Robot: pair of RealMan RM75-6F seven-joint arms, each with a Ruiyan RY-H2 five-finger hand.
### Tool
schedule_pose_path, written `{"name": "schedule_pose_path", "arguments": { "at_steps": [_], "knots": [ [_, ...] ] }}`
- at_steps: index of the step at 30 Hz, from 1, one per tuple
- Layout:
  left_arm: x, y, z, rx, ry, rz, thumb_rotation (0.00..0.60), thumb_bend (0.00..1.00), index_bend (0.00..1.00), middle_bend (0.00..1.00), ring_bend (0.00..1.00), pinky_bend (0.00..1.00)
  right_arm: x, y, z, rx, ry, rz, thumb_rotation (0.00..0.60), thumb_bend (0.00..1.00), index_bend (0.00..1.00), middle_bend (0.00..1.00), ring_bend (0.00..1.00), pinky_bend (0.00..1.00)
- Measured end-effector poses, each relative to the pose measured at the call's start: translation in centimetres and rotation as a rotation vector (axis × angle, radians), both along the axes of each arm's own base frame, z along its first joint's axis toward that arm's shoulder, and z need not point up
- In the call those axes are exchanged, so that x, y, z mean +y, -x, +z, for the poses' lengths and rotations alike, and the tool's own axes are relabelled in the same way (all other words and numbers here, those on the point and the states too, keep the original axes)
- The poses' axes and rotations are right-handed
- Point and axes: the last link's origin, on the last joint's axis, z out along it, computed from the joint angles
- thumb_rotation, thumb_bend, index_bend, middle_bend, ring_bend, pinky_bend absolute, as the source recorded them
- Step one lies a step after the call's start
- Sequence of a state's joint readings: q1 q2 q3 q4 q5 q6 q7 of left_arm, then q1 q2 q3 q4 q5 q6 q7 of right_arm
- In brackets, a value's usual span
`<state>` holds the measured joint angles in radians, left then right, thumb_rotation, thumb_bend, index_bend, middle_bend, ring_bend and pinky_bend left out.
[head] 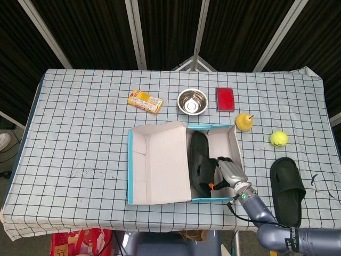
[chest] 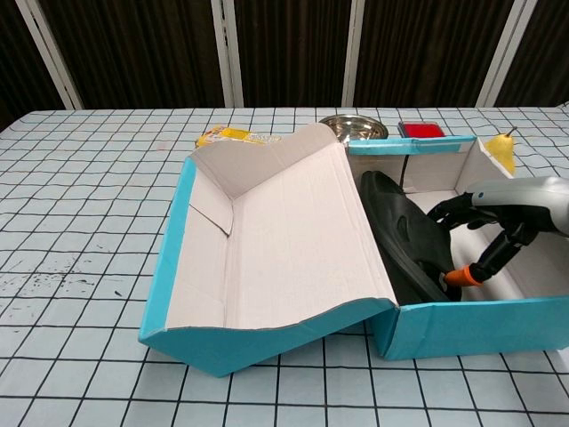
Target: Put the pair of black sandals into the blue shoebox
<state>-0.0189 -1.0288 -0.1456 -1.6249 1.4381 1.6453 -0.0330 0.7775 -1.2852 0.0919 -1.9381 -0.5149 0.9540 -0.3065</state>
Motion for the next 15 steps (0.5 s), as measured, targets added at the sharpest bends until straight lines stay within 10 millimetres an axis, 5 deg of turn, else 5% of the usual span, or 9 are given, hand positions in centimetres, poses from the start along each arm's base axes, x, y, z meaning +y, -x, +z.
{"name": "schedule_pose_path", "arguments": {
  "at_steps": [15],
  "knots": [
    [-0.02, 0.01, -0.01, 0.001, 0.001, 0.001, 0.6, 0.5, 0.16, 0.03, 0.0, 0.12, -0.55, -0.91, -0.29, -0.04, 0.092, -0.138, 0.6, 0.35, 0.39, 0.25, 0.06, 0.0]
  ]
}}
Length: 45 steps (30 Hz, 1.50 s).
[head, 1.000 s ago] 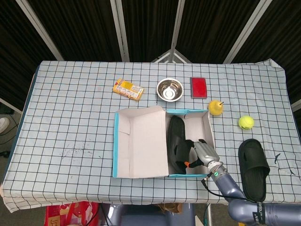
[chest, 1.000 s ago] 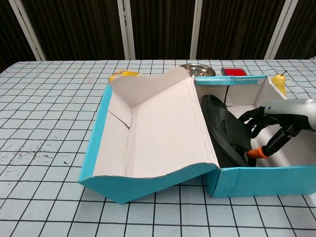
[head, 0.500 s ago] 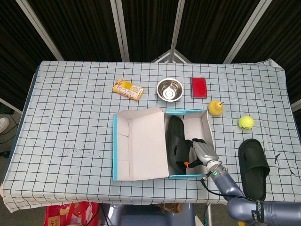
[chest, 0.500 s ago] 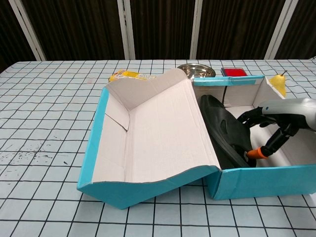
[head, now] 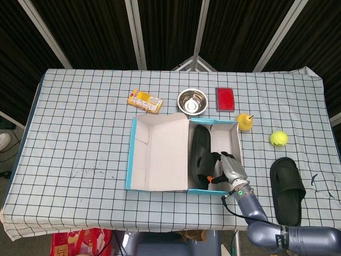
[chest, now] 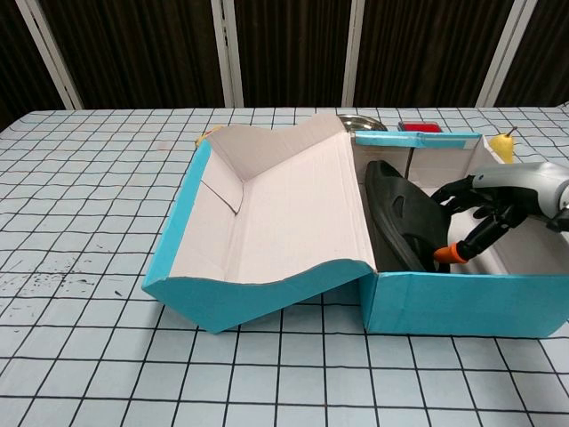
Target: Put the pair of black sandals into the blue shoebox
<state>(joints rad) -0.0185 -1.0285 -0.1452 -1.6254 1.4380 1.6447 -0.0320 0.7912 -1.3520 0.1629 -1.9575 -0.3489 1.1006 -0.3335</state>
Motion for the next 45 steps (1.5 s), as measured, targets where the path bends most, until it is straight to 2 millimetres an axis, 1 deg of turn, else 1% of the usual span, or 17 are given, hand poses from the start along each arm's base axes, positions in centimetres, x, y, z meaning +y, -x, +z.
{"name": "schedule_pose_path", "arguments": {
  "at_steps": [6, 12, 17, 19, 25, 29, 33, 45],
  "knots": [
    [-0.05, -0.03, 0.05, -0.001, -0.002, -0.002, 0.6, 0.5, 0.16, 0.03, 0.0, 0.12, 0.05, -0.27, -0.02, 0.014, -0.028, -0.003, 0.6, 0.35, 0.39, 0.25, 0.05, 0.0],
    [-0.08, -0.07, 0.05, -0.001, -0.002, -0.004, 0.6, 0.5, 0.16, 0.03, 0.0, 0.12, 0.1, -0.48, 0.12, 0.029, -0.059, 0.013, 0.6, 0.35, 0.32, 0.21, 0.02, 0.0],
    [-0.08, -0.07, 0.06, -0.002, -0.003, -0.003, 0.6, 0.5, 0.16, 0.03, 0.0, 0.12, 0.04, -0.52, 0.2, 0.026, -0.058, 0.013, 0.6, 0.35, 0.28, 0.17, 0.01, 0.0],
    [-0.09, -0.06, 0.07, -0.001, -0.003, -0.003, 0.6, 0.5, 0.16, 0.03, 0.0, 0.12, 0.03, -0.5, 0.2, 0.024, -0.056, 0.013, 0.6, 0.33, 0.27, 0.15, 0.0, 0.0],
    [-0.08, -0.07, 0.05, 0.0, -0.003, -0.003, 0.6, 0.5, 0.16, 0.03, 0.0, 0.12, 0.09, -0.53, 0.14, 0.018, -0.063, 0.023, 0.6, 0.22, 0.18, 0.09, 0.0, 0.0],
    [-0.08, -0.08, 0.06, 0.0, -0.004, -0.003, 0.6, 0.5, 0.16, 0.03, 0.0, 0.12, 0.11, -0.39, 0.06, 0.027, -0.077, 0.035, 0.6, 0.12, 0.14, 0.06, 0.0, 0.0],
    [-0.07, -0.07, 0.06, 0.001, -0.005, -0.003, 0.6, 0.5, 0.16, 0.03, 0.0, 0.12, 0.12, -0.35, 0.04, 0.033, -0.089, 0.046, 0.6, 0.11, 0.13, 0.06, 0.0, 0.0],
    [-0.08, -0.09, 0.04, 0.001, -0.004, -0.003, 0.6, 0.5, 0.16, 0.03, 0.0, 0.12, -0.09, -0.59, 0.32, 0.02, -0.084, 0.058, 0.6, 0.11, 0.04, 0.03, 0.0, 0.0]
  ]
}}
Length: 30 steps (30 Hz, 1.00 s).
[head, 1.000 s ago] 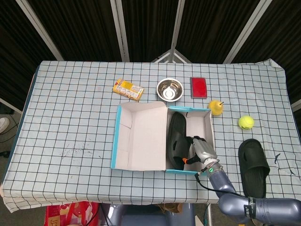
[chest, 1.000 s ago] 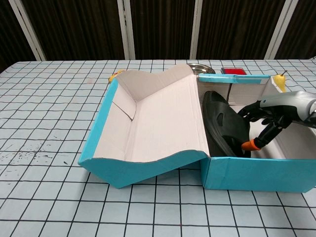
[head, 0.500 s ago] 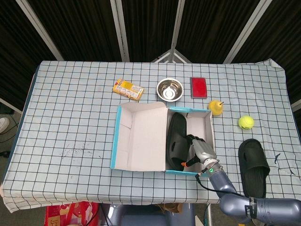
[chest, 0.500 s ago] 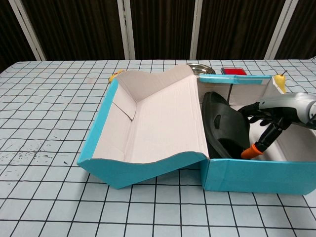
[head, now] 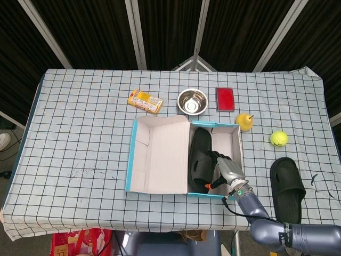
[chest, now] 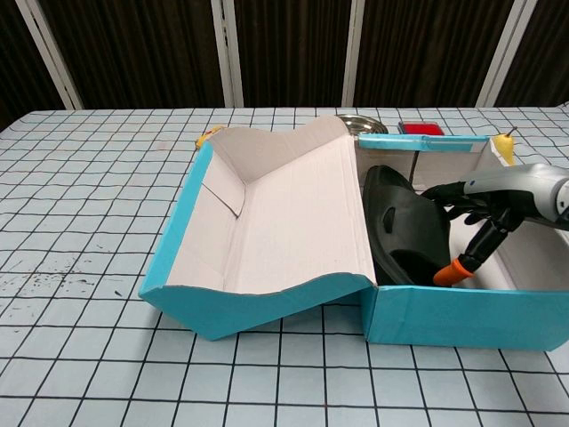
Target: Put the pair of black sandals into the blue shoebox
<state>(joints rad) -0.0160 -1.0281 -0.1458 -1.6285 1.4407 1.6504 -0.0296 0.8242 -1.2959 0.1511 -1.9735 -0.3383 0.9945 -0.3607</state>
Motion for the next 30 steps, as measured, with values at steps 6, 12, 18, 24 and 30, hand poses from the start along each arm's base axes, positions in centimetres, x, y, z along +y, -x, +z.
{"name": "schedule_pose_path", "arguments": {
  "at_steps": [6, 12, 18, 24, 30],
  "knots": [
    [0.0, 0.0, 0.0, -0.002, 0.0, 0.002, 0.6, 0.5, 0.16, 0.03, 0.0, 0.12, -0.1, -0.1, 0.3, 0.027, -0.006, 0.021, 0.6, 0.11, 0.01, 0.01, 0.0, 0.0],
    [0.0, 0.0, 0.1, -0.003, -0.001, 0.003, 0.6, 0.5, 0.16, 0.03, 0.0, 0.12, -0.3, -0.2, 0.7, 0.066, -0.008, 0.049, 0.6, 0.11, 0.0, 0.0, 0.0, 0.0],
    [-0.1, 0.1, 0.2, -0.005, -0.004, 0.003, 0.6, 0.5, 0.16, 0.03, 0.0, 0.12, -0.6, -0.3, 1.6, 0.124, -0.002, 0.084, 0.6, 0.11, 0.0, 0.0, 0.0, 0.0],
    [-0.1, 0.1, 0.2, -0.007, -0.006, 0.004, 0.6, 0.5, 0.16, 0.03, 0.0, 0.12, -0.8, -0.6, 2.9, 0.164, -0.004, 0.106, 0.6, 0.11, 0.0, 0.0, 0.0, 0.0],
    [-0.3, 0.1, 0.4, -0.013, -0.012, 0.002, 0.6, 0.5, 0.16, 0.03, 0.0, 0.12, -1.0, -0.8, 4.8, 0.215, 0.004, 0.116, 0.6, 0.11, 0.0, 0.0, 0.0, 0.0]
  ]
}}
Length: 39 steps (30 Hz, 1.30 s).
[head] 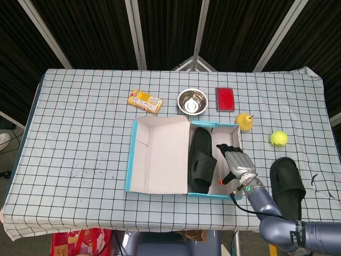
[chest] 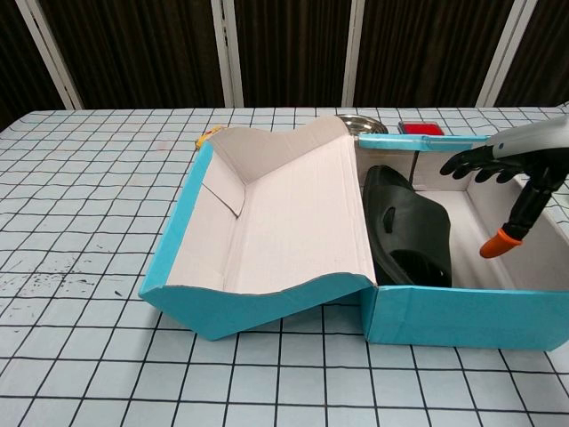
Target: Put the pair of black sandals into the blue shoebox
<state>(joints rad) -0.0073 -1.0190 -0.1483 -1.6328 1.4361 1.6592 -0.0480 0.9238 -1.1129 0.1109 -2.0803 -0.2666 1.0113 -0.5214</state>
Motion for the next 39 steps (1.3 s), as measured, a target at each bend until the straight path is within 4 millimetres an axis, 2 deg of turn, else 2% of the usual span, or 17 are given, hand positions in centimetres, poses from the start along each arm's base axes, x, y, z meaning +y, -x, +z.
{"name": "schedule_pose_path", "arguments": {
  "at_steps": [7, 12, 16, 20, 30, 39],
  "knots": [
    [-0.1, 0.1, 0.1, -0.002, -0.004, 0.001, 0.6, 0.5, 0.16, 0.03, 0.0, 0.12, 0.2, -1.1, 3.2, -0.047, 0.047, -0.006, 0.6, 0.11, 0.0, 0.0, 0.0, 0.0],
    [-0.3, 0.0, 0.3, -0.011, -0.009, -0.005, 0.6, 0.5, 0.16, 0.03, 0.0, 0.12, 0.5, -1.3, 7.0, -0.066, 0.129, -0.006, 0.6, 0.11, 0.0, 0.0, 0.0, 0.0],
    [-0.6, -0.1, 0.5, -0.018, -0.018, -0.01, 0.6, 0.5, 0.16, 0.03, 0.0, 0.12, 1.0, -0.2, 10.6, -0.018, 0.214, 0.004, 0.6, 0.11, 0.0, 0.0, 0.0, 0.0],
    [-0.7, -0.2, 0.6, -0.016, -0.022, -0.012, 0.6, 0.5, 0.16, 0.03, 0.0, 0.12, 2.2, 2.4, 13.3, 0.094, 0.265, 0.005, 0.6, 0.11, 0.0, 0.0, 0.0, 0.0],
    [-0.4, 0.1, 0.3, 0.024, -0.035, 0.021, 0.6, 0.5, 0.16, 0.03, 0.0, 0.12, 4.2, 8.5, 15.2, 0.236, 0.249, -0.017, 0.6, 0.11, 0.0, 0.0, 0.0, 0.0],
    [0.3, 1.7, 0.4, 0.047, -0.053, 0.111, 0.6, 0.5, 0.16, 0.03, 0.0, 0.12, 3.9, 13.1, 14.5, 0.302, 0.156, -0.053, 0.6, 0.11, 0.0, 0.0, 0.0, 0.0]
  ]
}}
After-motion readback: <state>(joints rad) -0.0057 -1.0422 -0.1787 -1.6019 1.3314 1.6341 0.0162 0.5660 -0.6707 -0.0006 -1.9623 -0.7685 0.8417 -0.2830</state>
